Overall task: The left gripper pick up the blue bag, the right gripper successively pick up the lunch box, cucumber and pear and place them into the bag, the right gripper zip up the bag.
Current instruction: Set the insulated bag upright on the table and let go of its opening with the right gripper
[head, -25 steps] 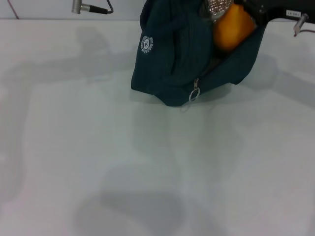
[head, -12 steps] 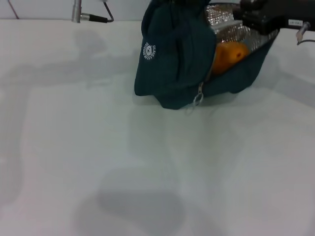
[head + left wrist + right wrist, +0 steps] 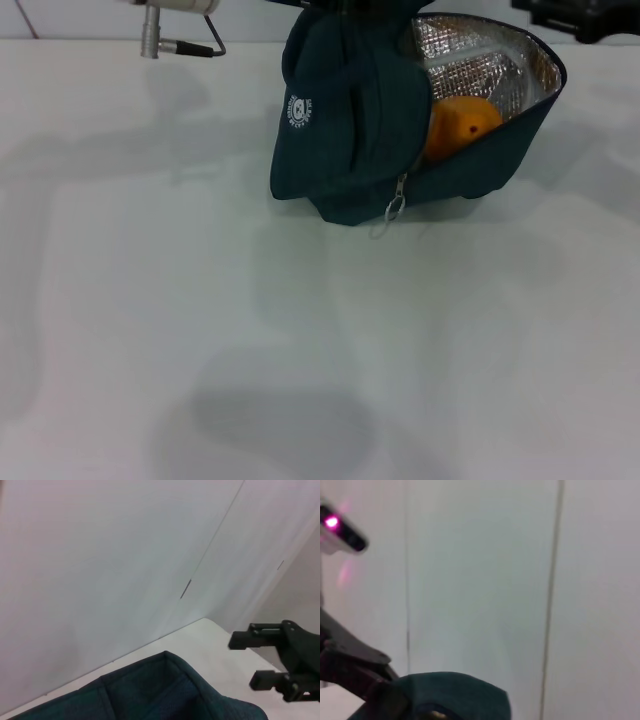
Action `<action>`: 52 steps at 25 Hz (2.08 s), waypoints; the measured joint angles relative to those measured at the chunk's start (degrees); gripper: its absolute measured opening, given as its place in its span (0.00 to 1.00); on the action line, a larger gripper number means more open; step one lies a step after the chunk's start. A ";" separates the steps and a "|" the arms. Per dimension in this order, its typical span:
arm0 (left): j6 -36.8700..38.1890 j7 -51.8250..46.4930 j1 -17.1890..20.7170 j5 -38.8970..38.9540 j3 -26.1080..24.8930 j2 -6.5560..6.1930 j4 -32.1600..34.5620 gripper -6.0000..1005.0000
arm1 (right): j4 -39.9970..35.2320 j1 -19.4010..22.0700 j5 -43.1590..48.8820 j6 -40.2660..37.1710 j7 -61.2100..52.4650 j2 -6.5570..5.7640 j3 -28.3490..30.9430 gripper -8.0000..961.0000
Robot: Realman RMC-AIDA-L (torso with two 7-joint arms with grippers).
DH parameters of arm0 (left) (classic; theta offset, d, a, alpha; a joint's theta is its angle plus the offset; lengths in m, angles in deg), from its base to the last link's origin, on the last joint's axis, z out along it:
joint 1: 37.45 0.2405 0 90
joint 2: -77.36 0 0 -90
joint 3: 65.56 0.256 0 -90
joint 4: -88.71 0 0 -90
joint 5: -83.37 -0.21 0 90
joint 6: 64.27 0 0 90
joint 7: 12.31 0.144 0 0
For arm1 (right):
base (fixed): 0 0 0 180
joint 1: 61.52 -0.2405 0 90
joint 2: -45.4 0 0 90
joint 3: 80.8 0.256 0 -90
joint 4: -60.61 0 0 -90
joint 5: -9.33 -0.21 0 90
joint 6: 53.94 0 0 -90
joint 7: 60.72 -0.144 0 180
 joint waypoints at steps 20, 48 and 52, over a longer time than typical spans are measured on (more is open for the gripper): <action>0.11 -0.02 0.15 0.22 0.08 -0.18 0.01 0.04 | 19.58 -3.28 -2.42 16.13 -1.77 0.25 -0.15 0.53; 4.85 -1.57 1.87 0.22 0.00 0.08 0.01 0.04 | 19.63 -1.66 -4.40 -17.93 -5.28 -5.21 11.07 0.01; 10.28 -3.03 3.27 1.18 0.00 0.21 0.01 0.04 | 19.62 -1.44 -4.65 -25.97 -6.88 -6.93 14.54 0.01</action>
